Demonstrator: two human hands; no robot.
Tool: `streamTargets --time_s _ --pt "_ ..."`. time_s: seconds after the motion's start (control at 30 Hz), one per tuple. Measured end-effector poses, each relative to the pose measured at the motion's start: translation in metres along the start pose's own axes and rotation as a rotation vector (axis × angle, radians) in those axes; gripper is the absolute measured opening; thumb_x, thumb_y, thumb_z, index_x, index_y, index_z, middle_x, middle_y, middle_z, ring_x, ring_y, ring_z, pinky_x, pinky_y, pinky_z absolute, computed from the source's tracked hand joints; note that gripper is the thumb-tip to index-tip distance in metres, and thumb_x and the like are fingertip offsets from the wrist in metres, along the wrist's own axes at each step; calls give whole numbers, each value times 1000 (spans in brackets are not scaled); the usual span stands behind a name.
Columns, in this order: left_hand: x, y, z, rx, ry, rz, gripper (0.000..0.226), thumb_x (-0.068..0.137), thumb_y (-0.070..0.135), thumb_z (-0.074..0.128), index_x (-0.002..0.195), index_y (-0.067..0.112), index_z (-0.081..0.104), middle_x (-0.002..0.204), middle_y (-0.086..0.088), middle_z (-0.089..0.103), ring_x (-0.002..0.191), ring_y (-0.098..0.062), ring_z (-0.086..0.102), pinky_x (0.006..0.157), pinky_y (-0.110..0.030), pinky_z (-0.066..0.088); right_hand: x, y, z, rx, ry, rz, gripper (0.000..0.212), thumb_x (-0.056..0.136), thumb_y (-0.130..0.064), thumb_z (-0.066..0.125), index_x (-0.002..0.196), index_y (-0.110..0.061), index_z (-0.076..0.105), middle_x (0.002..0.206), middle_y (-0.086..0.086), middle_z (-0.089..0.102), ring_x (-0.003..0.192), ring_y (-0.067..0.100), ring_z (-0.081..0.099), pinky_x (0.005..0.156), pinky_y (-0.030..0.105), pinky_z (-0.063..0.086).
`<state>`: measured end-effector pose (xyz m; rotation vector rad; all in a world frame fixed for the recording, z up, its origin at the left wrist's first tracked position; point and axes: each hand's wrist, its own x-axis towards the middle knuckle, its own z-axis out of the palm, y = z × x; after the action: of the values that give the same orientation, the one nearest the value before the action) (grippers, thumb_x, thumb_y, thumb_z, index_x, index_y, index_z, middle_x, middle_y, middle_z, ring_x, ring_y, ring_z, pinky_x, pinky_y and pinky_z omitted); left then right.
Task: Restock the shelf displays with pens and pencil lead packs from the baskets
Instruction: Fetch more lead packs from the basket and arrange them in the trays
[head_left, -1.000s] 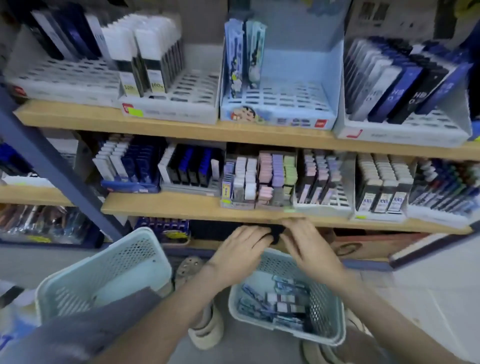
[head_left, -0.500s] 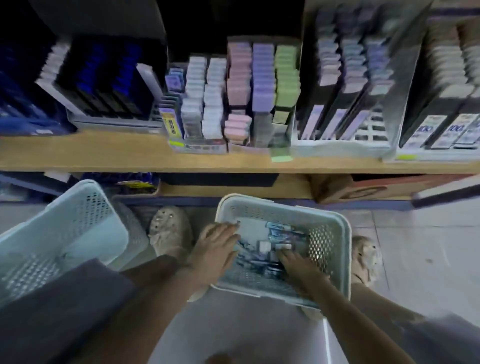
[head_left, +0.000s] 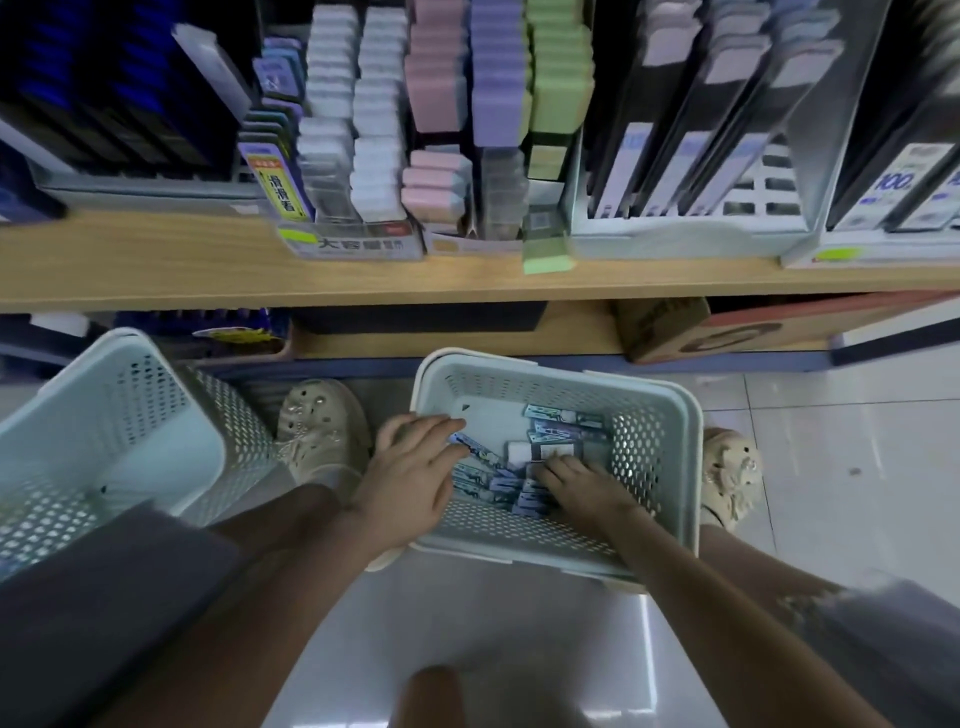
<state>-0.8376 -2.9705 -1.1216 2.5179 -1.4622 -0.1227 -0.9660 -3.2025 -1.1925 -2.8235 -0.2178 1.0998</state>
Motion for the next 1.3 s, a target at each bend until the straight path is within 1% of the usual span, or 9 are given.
streamTargets --time_s 0.17,0.33,0.57,0.67,0.73,0.83,0.9,1.13,1.3 --pt "-1 0 -1 7 -21 3 29 79 22 52 100 19 71 128 -3 61 120 -20 49 103 -41 26 0 -3 -4 -88 -17 7 61 99 -19 38 151 -11 5 154 9 19 138 27 23 105 41 32" --pt "-1 -1 -2 -9 -14 15 28 79 20 51 99 18 71 128 -4 60 122 -20 48 105 -41 24 1 -5 -10 -142 43 30 59 99 -6 30 150 -3 0 155 16 15 141 31 18 111 43 22" --pt "-2 -1 -3 -11 -21 25 28 77 18 55 99 18 71 129 -3 60 124 -19 46 105 -42 23 3 -7 -11 -130 42 31 58 99 -7 31 149 -1 2 155 16 16 140 30 20 110 42 25" --pt "-2 -1 -4 -11 -27 22 28 77 19 53 99 18 71 129 -2 60 124 -19 46 106 -42 23 3 -3 -4 -130 49 58 68 95 -31 49 149 -3 17 149 14 35 133 26 38 101 39 39" --pt "-2 -1 -4 -14 -30 21 28 78 19 52 98 18 71 128 -2 60 124 -19 46 105 -42 23 1 -3 -5 -143 53 81 77 83 -32 66 145 -4 30 140 11 49 122 24 50 91 37 48" --pt "-2 0 -5 -14 -32 22 28 78 20 52 98 19 71 128 -2 60 124 -19 46 105 -42 23 2 -6 -5 -168 90 40 67 94 -9 44 149 -2 6 152 14 25 135 28 31 100 40 38" --pt "-2 0 -5 -12 -37 21 28 78 20 51 97 19 71 128 -2 60 124 -19 46 105 -43 23 3 -6 -7 -157 81 23 65 96 -3 36 149 -2 -1 154 15 16 139 29 22 106 41 31" --pt "-2 0 -7 -17 -49 27 28 78 21 50 97 19 71 128 -3 60 124 -19 46 105 -43 24 4 -11 -8 -207 52 10 57 98 -3 29 148 3 1 153 22 17 140 33 20 109 45 27" --pt "-1 -1 -7 -11 -65 34 29 78 22 50 97 19 71 129 -3 60 125 -19 46 105 -43 23 10 -9 -10 -267 75 43 60 95 -7 41 146 1 9 148 19 26 133 34 29 108 44 28"
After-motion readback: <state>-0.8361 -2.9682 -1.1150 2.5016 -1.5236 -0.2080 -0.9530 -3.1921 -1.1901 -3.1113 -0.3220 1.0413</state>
